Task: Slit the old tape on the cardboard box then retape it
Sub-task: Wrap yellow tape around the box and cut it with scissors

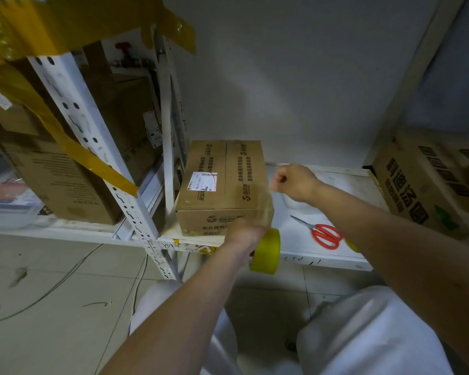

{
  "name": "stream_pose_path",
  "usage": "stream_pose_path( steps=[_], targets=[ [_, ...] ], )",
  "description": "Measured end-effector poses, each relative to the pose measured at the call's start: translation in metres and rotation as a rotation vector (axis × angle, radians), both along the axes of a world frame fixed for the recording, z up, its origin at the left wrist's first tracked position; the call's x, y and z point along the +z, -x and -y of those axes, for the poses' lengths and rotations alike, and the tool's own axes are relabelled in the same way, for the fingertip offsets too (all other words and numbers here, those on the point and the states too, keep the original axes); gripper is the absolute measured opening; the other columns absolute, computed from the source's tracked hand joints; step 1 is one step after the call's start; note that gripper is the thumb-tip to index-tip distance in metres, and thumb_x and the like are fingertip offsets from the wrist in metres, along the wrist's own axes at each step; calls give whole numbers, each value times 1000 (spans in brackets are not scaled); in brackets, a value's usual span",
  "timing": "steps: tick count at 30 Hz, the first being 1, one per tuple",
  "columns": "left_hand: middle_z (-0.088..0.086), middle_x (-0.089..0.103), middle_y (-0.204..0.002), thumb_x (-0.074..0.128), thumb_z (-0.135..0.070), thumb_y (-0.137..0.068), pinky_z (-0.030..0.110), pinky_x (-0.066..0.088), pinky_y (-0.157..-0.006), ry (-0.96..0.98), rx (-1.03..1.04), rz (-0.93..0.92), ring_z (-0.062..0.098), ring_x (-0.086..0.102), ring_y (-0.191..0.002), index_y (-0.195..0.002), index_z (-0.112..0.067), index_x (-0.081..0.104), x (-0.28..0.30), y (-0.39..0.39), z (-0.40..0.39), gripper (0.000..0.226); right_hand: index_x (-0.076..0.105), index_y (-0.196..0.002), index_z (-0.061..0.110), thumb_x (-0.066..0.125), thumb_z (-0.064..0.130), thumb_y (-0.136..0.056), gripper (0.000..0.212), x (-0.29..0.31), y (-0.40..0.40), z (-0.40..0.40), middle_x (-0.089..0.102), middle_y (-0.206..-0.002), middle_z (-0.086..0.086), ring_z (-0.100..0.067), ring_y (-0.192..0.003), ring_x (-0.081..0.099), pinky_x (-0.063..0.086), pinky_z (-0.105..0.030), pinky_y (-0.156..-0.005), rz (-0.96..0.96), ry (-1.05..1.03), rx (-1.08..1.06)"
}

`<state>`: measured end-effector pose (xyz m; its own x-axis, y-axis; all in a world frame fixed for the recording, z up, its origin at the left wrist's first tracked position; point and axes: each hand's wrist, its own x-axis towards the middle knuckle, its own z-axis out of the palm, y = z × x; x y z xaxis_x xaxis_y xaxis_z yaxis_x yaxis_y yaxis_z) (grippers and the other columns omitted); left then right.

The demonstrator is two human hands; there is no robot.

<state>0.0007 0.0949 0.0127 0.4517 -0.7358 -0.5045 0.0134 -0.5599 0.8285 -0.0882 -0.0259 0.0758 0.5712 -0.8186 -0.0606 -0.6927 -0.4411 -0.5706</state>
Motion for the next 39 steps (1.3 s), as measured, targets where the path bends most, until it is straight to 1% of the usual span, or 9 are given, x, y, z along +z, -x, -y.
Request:
stream_pose_path(
  steps=[4,10,13,20,29,32,34,37,39],
  targets=[
    [11,65,-106,69,-23,-85,44,54,-90,-59,43,-108,29,63,-98,-99,-16,51,-9,3,12,24,64,-90,8,62,17,-91,10,-29,-9,15,63,-97,-6,-20,-93,57,45,-30,-84,-75,-54,-16],
    [11,66,-106,64,-22,-87,44,51,-96,-93,47,-130,29,62,-103,-76,-21,51,-16,-6,27,17,62,-84,13,62,11,-90,6,-56,-20,30,58,-82,5,-12,-84,54,37,-18,-66,-14,-65,1],
    [13,67,-107,65,-25,-85,46,51,-95,-92,38,-121,30,63,-103,-77,-20,54,-19,-9,32,15,62,-82,13,63,11,-89,8,-62,-24,35,60,-85,2,-13,-83,54,37,-20,-71,-12,-34,24],
    [14,66,-108,65,-22,-86,46,50,-96,-102,32,-118,31,62,-105,-76,-19,53,-24,-12,37,16,61,-77,15,63,8,-88,13,-71,-27,39,59,-81,4,-10,-78,53,37,-19,-69,-18,21,17],
    [14,65,-114,60,-20,-90,45,49,-98,-121,9,-99,29,61,-107,-77,-19,50,-29,-11,41,17,62,-73,16,64,3,-86,18,-75,-28,41,61,-83,1,-16,-83,57,40,-22,-71,-33,34,-6],
    [10,62,-119,57,-19,-93,43,47,-102,-125,-14,-91,27,58,-112,-89,-17,53,-30,-12,41,6,61,-77,15,67,7,-85,13,-78,-29,43,60,-88,0,-19,-89,59,41,-24,-73,-40,26,-25],
    [9,62,-120,57,-20,-94,42,47,-102,-124,-20,-81,26,58,-112,-101,-16,55,-31,-13,41,8,56,-88,16,71,17,-84,16,-79,-28,43,55,-96,-2,-21,-92,56,44,-28,-76,-51,29,-70],
    [11,61,-122,55,-18,-95,42,48,-101,-130,-38,-99,25,59,-109,-104,-13,57,-30,-13,41,11,50,-97,18,73,29,-83,29,-76,-26,42,50,-102,-2,-21,-93,52,45,-32,-78,-98,56,-140],
    [8,61,-116,50,-19,-97,41,46,-103,-125,-42,-102,25,58,-112,-92,-17,54,-28,-11,40,7,50,-92,18,70,33,-85,26,-75,-30,39,54,-98,-1,-21,-91,53,42,-31,-74,-134,44,-159]
  ],
)
